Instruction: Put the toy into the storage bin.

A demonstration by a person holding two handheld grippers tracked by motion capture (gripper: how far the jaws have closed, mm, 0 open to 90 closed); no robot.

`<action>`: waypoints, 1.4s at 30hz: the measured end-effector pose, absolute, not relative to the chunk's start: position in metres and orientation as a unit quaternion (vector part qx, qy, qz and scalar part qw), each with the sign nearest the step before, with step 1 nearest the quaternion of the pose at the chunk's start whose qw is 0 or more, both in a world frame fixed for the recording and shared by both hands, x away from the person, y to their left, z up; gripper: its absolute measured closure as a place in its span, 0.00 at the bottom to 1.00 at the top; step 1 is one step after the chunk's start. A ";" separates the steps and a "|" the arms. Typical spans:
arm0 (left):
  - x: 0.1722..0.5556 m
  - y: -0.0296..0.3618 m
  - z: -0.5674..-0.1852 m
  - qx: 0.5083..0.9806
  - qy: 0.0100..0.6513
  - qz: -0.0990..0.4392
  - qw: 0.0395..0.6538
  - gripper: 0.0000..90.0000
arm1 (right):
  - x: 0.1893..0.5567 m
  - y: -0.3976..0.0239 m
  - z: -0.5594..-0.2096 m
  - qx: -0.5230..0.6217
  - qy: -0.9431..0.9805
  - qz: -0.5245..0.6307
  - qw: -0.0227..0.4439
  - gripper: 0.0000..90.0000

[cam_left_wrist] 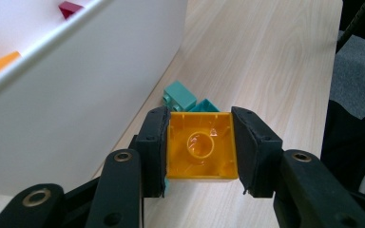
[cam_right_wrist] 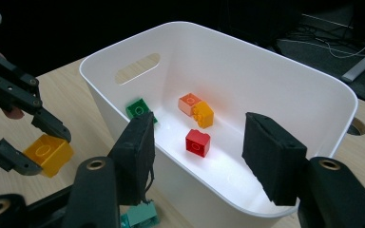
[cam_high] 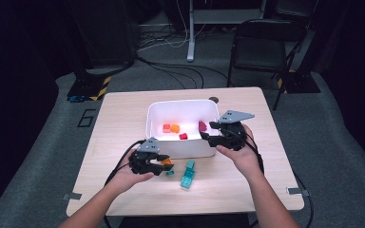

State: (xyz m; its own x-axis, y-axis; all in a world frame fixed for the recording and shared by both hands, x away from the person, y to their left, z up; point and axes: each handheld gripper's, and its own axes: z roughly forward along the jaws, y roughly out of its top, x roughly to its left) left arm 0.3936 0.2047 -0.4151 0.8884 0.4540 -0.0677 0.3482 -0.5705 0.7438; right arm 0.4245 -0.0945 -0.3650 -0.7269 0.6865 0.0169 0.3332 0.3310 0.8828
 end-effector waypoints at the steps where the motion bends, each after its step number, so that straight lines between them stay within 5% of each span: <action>1: 0.394 0.204 -0.412 0.884 0.227 0.068 0.403 0.65 | 0.424 -0.094 -0.365 0.320 0.795 0.481 0.184 0.49; 42: 0.477 0.178 -0.347 0.865 0.254 0.094 0.421 0.65 | 0.424 -0.098 -0.362 0.321 0.791 0.486 0.186 0.49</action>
